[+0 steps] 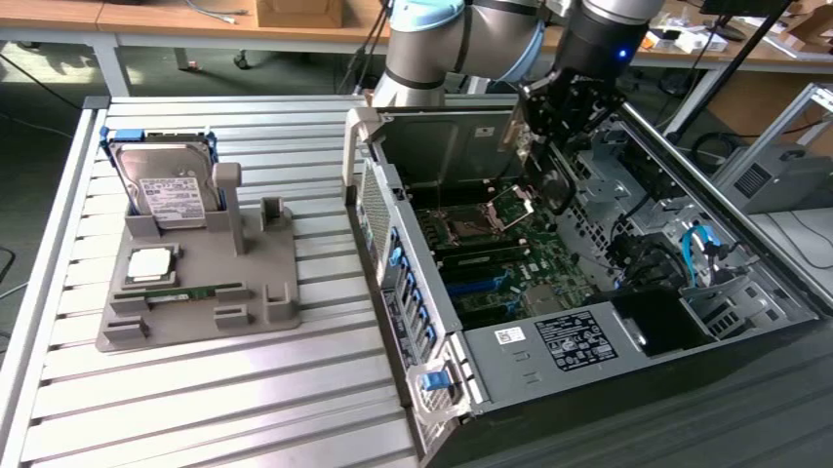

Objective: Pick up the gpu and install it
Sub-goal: 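Pick up the gpu and move the gpu toward the slot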

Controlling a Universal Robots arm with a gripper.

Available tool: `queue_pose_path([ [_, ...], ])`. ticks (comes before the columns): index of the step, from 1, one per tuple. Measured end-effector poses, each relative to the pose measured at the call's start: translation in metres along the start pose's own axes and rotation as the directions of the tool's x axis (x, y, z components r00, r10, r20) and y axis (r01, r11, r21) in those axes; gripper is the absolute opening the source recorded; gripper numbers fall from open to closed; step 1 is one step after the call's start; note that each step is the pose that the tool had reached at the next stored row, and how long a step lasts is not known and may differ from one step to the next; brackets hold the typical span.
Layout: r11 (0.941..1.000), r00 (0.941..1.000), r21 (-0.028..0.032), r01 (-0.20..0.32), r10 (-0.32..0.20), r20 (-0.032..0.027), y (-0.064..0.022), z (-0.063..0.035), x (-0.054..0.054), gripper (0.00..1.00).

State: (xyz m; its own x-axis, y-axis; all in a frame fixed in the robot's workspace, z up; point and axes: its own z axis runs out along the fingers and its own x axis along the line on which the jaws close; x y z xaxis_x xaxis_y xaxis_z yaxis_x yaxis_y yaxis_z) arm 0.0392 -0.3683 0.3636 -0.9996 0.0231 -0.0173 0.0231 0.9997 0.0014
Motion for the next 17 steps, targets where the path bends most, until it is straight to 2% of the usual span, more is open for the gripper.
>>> queue_pose_path([
  [2, 0.9997, 0.9997, -0.0009, 0.024, -0.024, 0.0001, -0.0003, 0.0009, 0.000, 0.27],
  [9, 0.9986, 0.9986, 0.0003, 0.052, -0.052, -0.0007, -0.0042, 0.0105, 0.000, 0.27],
  [11, 0.9979, 0.9979, 0.0040, 0.064, -0.064, -0.0012, -0.0044, 0.0120, 0.000, 0.27],
  [13, 0.9965, 0.9966, 0.0126, 0.082, -0.082, -0.0018, -0.0046, 0.0143, 0.000, 0.27],
  [17, 0.9948, 0.9950, 0.0190, 0.100, -0.100, -0.0023, -0.0048, 0.0183, 0.000, 0.27],
])
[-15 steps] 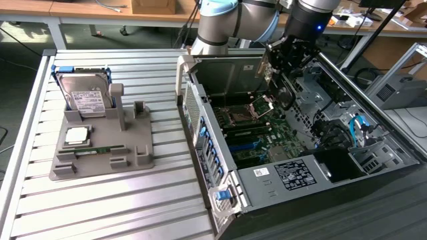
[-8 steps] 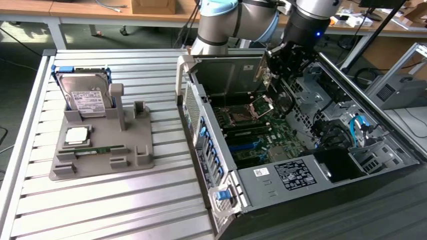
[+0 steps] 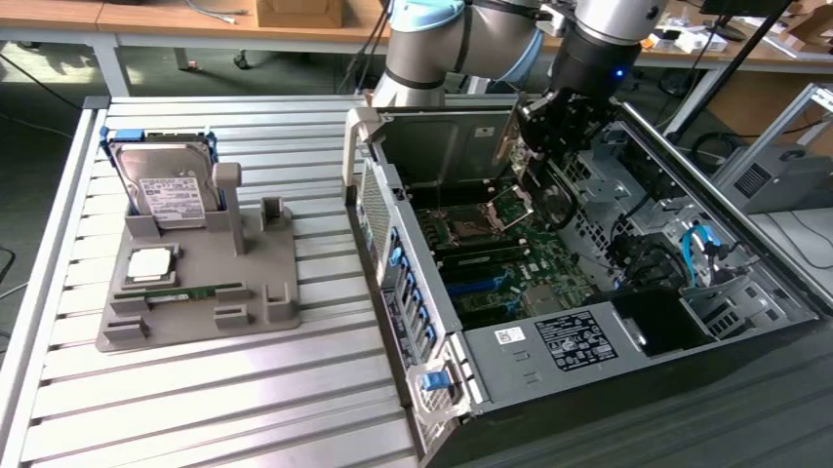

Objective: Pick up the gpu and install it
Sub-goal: 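Pick up the gpu and move the gpu toward the slot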

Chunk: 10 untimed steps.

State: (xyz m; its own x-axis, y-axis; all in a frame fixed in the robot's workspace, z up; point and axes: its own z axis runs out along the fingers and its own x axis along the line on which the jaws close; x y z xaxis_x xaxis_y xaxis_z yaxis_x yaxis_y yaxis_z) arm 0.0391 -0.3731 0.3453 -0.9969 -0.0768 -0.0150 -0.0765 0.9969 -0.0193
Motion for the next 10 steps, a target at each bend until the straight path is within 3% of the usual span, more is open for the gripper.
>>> queue_pose_path([
  [5, 0.9999, 1.0000, 0.0078, 0.009, -0.009, -0.0004, 0.0000, 0.0045, 0.0001, 0.27],
  [10, 0.9999, 1.0000, 0.0083, 0.010, -0.010, -0.0005, 0.0000, 0.0072, 0.0001, 0.27],
])
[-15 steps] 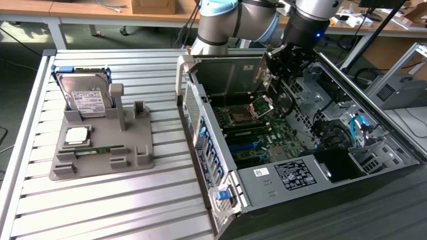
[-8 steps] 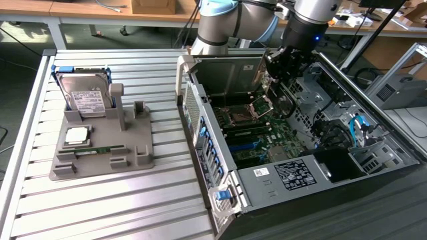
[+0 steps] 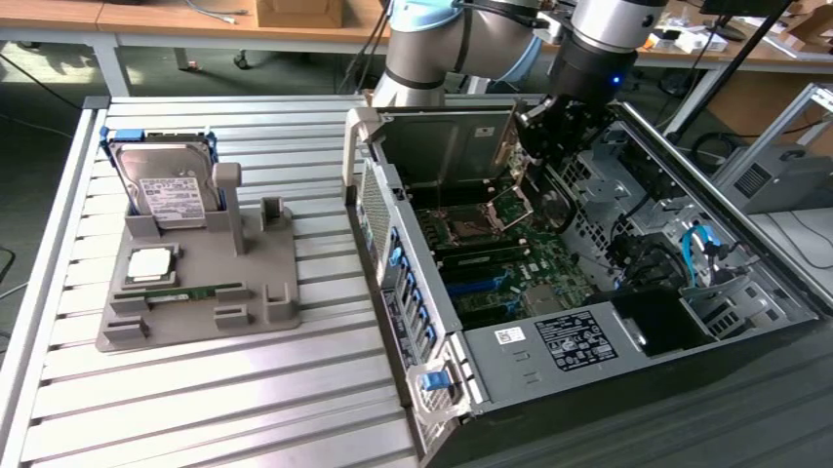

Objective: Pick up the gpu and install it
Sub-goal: 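Pick up the gpu and move the gpu toward the slot, then insert the gpu into the slot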

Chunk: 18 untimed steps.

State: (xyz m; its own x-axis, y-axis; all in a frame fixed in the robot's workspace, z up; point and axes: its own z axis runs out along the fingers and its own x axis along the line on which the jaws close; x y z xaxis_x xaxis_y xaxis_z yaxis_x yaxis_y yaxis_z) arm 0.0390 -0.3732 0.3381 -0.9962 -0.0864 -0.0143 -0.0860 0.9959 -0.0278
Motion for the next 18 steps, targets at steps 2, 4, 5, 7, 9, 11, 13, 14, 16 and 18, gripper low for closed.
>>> queue_pose_path([
  [2, 1.0000, 1.0000, -0.0007, 0.000, 0.000, 0.0001, 0.0000, 0.0002, 0.0000, 0.27],
  [4, 1.0000, 1.0000, -0.0007, 0.000, 0.000, 0.0001, 0.0000, 0.0001, 0.0000, 0.27],
  [5, 1.0000, 1.0000, -0.0007, 0.000, 0.000, 0.0001, 0.0000, 0.0002, 0.0000, 0.27],
  [7, 1.0000, 1.0000, -0.0007, 0.000, 0.000, 0.0001, 0.0000, 0.0002, 0.0000, 0.27],
  [9, 1.0000, 1.0000, -0.0007, 0.000, 0.000, 0.0001, 0.0000, 0.0001, 0.0000, 0.27],
  [11, 1.0000, 1.0000, -0.0007, 0.002, -0.002, 0.0001, 0.0000, 0.0002, 0.0000, 0.27],
  [13, 1.0000, 1.0000, -0.0008, 0.005, -0.005, 0.0002, 0.0000, 0.0002, 0.0000, 0.27],
  [14, 1.0000, 1.0000, -0.0008, 0.008, -0.008, 0.0003, 0.0000, 0.0002, 0.0000, 0.27],
  [16, 0.9999, 0.9999, -0.0010, 0.017, -0.017, 0.0006, 0.0000, 0.0002, 0.0000, 0.27],
  [18, 0.9995, 0.9995, -0.0011, 0.031, -0.031, 0.0010, 0.0000, 0.0001, 0.0000, 0.27],
])
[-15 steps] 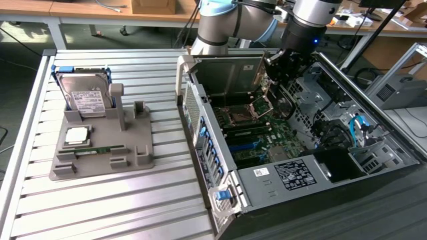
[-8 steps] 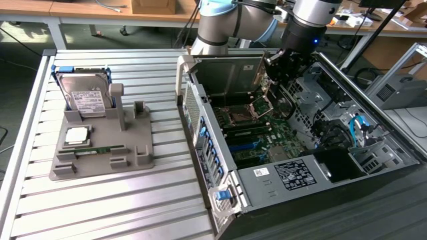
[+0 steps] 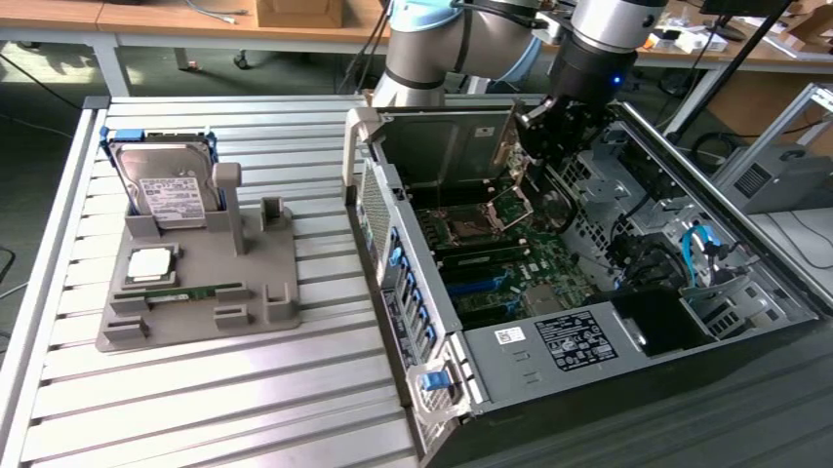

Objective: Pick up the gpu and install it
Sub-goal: 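Insert the gpu into the slot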

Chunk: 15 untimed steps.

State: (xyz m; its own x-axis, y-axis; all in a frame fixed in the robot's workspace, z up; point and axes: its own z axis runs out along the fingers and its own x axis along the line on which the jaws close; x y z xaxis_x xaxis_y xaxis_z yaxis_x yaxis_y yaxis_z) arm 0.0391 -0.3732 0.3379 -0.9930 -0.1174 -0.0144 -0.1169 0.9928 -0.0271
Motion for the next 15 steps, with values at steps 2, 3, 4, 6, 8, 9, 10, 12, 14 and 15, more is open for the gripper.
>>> queue_pose_path([
  [2, 0.9998, 0.9998, -0.0003, 0.022, -0.022, 0.0006, 0.0000, 0.0000, 0.0000, 0.27],
  [3, 0.9996, 0.9996, -0.0005, 0.030, -0.030, 0.0008, 0.0000, 0.0000, 0.0000, 0.27],
  [4, 0.9992, 0.9992, -0.0006, 0.040, -0.040, 0.0011, 0.0000, 0.0000, 0.0000, 0.27],
  [6, 0.9986, 0.9986, -0.0007, 0.054, -0.054, 0.0015, 0.0000, 0.0000, 0.0000, 0.27],
  [8, 0.9980, 0.9980, -0.0010, 0.064, -0.064, 0.0018, 0.0000, 0.0000, 0.0000, 0.27],
  [9, 0.9976, 0.9976, -0.0010, 0.069, -0.069, 0.0019, 0.0000, 0.0000, 0.0000, 0.27],
  [10, 0.9972, 0.9972, -0.0011, 0.075, -0.075, 0.0021, 0.0000, 0.0000, 0.0000, 0.27],
  [12, 0.9963, 0.9963, -0.0012, 0.086, -0.086, 0.0024, 0.0000, 0.0000, 0.0000, 0.27],
  [14, 0.9952, 0.9952, -0.0013, 0.098, -0.098, 0.0027, 0.0000, 0.0000, 0.0000, 0.27],
  [15, 0.9947, 0.9947, -0.0014, 0.103, -0.103, 0.0029, 0.0000, 0.0000, 0.0000, 0.27],
])
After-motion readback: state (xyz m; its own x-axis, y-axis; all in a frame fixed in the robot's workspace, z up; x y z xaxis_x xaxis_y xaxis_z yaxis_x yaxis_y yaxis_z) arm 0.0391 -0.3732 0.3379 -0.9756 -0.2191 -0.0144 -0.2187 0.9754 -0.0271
